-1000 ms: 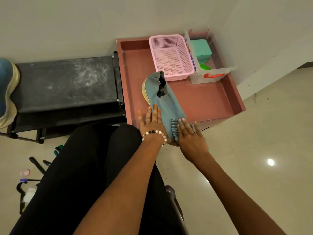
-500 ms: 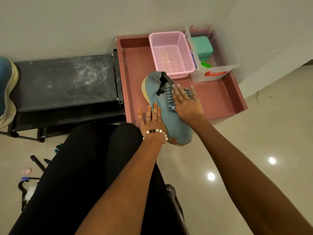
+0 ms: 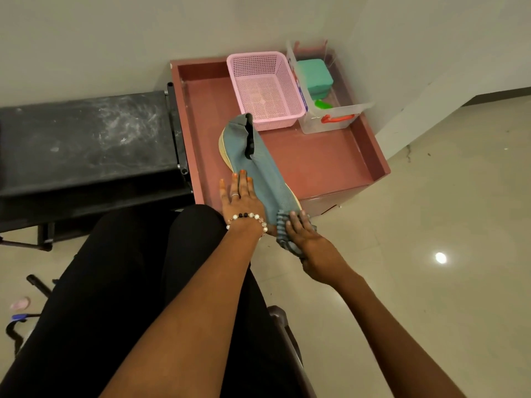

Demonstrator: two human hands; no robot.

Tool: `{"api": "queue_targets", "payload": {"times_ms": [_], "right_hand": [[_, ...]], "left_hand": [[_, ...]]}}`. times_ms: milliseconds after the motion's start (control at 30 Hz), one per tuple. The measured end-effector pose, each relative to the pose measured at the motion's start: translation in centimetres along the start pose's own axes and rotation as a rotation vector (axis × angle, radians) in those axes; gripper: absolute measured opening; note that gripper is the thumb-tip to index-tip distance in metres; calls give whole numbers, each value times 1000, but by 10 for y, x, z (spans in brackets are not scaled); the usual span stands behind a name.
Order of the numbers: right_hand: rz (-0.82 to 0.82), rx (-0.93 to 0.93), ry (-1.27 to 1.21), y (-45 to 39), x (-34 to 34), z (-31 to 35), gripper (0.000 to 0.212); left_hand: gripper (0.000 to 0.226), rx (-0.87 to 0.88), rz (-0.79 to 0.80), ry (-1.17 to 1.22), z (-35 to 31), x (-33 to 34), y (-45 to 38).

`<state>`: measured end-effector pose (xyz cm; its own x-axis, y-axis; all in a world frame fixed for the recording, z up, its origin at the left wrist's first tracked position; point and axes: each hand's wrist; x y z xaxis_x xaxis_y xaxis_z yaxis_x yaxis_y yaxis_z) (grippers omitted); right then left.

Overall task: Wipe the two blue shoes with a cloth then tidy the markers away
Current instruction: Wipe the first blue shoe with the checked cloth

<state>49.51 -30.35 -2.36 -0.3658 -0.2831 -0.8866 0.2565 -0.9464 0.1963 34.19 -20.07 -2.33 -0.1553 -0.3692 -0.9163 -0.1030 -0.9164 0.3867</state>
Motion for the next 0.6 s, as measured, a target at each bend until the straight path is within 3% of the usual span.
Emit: {"api": "queue_targets", "payload": {"times_ms": [100,167,200,300,367,433,500,600], "right_hand": [[-49,256,-277,7,-32,-20,49],[-304,546,-396,-3,-55,-21,26],[-450,636,-454,-13,-65,-18,29],[-698,612,-556,-51,-81,1,27],[-648,501,-446,-78,-74,14,22],[-422,328,-218,-95,-54,24,36],[-115,144,109,-101,-26,34,57],[6,33,403,-80,-6,36,63]], "left_hand": [[106,27,26,35,2,-2,0],[131,50,83,41,3,-7,2],[137,55,96,41,4,-9,4],[140,55,97,47,5,-7,2],[141,64,99,55,5,-5,1],[139,65,107,65,5,-3,1],[121,63,82,60,5,0,-1],[89,59,36,63,8,6,-4]]}}
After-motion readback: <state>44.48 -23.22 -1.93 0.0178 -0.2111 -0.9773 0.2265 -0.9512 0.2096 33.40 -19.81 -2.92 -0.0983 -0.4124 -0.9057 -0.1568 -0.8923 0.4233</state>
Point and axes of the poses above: each hand's wrist, its own y-axis away from the middle knuckle, its own x-axis out of the palm, z = x × y, and after that the axes turned 7 degrees about -z, right-handed
